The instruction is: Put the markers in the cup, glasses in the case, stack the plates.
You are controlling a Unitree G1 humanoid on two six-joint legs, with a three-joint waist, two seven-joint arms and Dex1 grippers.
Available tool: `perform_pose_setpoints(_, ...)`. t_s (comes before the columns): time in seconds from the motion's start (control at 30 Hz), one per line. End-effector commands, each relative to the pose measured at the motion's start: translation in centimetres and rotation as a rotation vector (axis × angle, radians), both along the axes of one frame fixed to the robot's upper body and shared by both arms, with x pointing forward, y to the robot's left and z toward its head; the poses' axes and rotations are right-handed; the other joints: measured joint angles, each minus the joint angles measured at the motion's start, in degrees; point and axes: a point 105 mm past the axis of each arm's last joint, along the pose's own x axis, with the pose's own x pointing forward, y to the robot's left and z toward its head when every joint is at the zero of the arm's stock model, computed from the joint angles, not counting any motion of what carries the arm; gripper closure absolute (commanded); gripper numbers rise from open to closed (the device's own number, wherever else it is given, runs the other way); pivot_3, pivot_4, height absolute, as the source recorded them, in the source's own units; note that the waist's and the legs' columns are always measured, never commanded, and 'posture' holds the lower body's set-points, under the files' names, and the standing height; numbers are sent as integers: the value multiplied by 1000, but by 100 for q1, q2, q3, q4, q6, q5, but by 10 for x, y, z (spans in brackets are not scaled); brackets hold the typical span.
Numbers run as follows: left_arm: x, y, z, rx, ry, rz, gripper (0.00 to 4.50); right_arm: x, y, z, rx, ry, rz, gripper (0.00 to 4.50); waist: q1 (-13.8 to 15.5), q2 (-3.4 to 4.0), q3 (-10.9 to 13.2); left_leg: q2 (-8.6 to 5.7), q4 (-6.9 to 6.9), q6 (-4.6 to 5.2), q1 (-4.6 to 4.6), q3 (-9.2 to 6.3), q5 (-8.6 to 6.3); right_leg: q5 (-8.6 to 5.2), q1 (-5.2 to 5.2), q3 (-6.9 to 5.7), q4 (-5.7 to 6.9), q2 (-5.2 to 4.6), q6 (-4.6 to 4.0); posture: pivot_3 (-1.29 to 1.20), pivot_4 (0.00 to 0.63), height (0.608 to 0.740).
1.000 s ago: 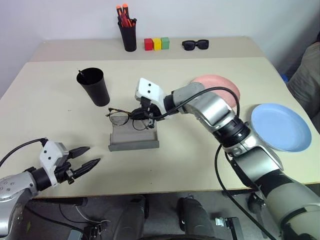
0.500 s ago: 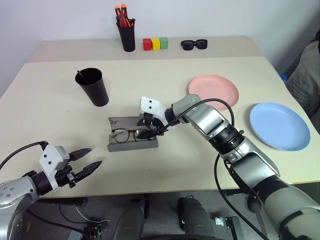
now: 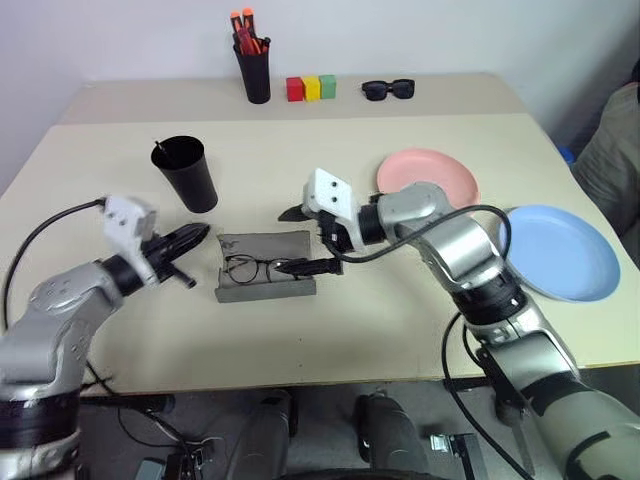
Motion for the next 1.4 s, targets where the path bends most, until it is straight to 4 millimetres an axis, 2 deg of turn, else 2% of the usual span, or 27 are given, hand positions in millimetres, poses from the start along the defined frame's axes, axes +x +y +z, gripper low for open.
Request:
perform_pose_setpoints(0.03, 29, -25, 12, 61, 2, -10, 4463, -12, -15, 20, 91, -148, -17, 0, 50, -7, 0, 2, 4, -2, 0, -1, 1, 0, 5, -4, -2, 4, 0, 0, 150, 740)
perform_pose_setpoints(0.17, 47, -44, 15, 86, 66, -39, 4463, -19, -37, 12, 98, -190, -77, 0, -29, -6, 0, 2, 5, -1, 0, 10, 1, 1, 8, 4, -9, 4, 3, 0, 150, 740)
perform_pose_setpoints(0.33, 51, -53, -5, 195, 257, -114, 4463, -32, -69, -1, 98, -170, -185, 0, -71, -6, 0, 7, 1, 1, 1, 5, 2, 0, 7, 3, -4, 10, 5, 0, 150, 740)
perform_pose_setpoints(0.53, 40, -50, -12, 261, 340, -235, 4463, -32, -97, -7, 79, -159, -313, 0, -41, -6, 1, 11, 4, 1, 1, 1, 2, -2, 8, 5, -8, 6, 2, 0, 150, 740)
perform_pose_setpoints(0.77, 5, -50, -12, 342, 291, -453, 4463, -22, -114, -10, 65, -158, -382, 0, -42, -6, 2, 18, 1, 1, -1, -9, 1, -14, 8, 6, -17, -12, -19, 0, 150, 740)
perform_pose_setpoints(0.87, -6, -45, -15, 374, 268, -483, 4463, -7, -120, -12, 43, -154, -434, 0, -36, -5, 3, 19, 2, 2, -1, -10, 0, -15, 8, 7, -17, -14, -21, 0, 150, 740)
perform_pose_setpoints(1.13, -32, -41, -22, 376, 143, -537, 4463, 52, -154, -21, -98, -188, -693, 0, -27, -3, 3, 17, 2, 2, -3, -7, 0, -16, 5, 9, -19, -20, -24, 0, 150, 740)
perform_pose_setpoints(1.23, -29, -39, -14, 328, 27, -485, 4463, 73, -171, -30, -236, -272, -772, 0, -24, -3, 4, 14, 3, 3, -2, -3, 1, -15, 5, 9, -20, -24, -24, 0, 150, 740)
perform_pose_setpoints(1.4, -37, -44, 4, 227, -105, -474, 4463, 91, -180, -40, -316, -323, -808, 0, -40, -1, 5, 11, 3, 4, -4, 0, 1, -14, 5, 9, -19, -24, -21, 0, 150, 740)
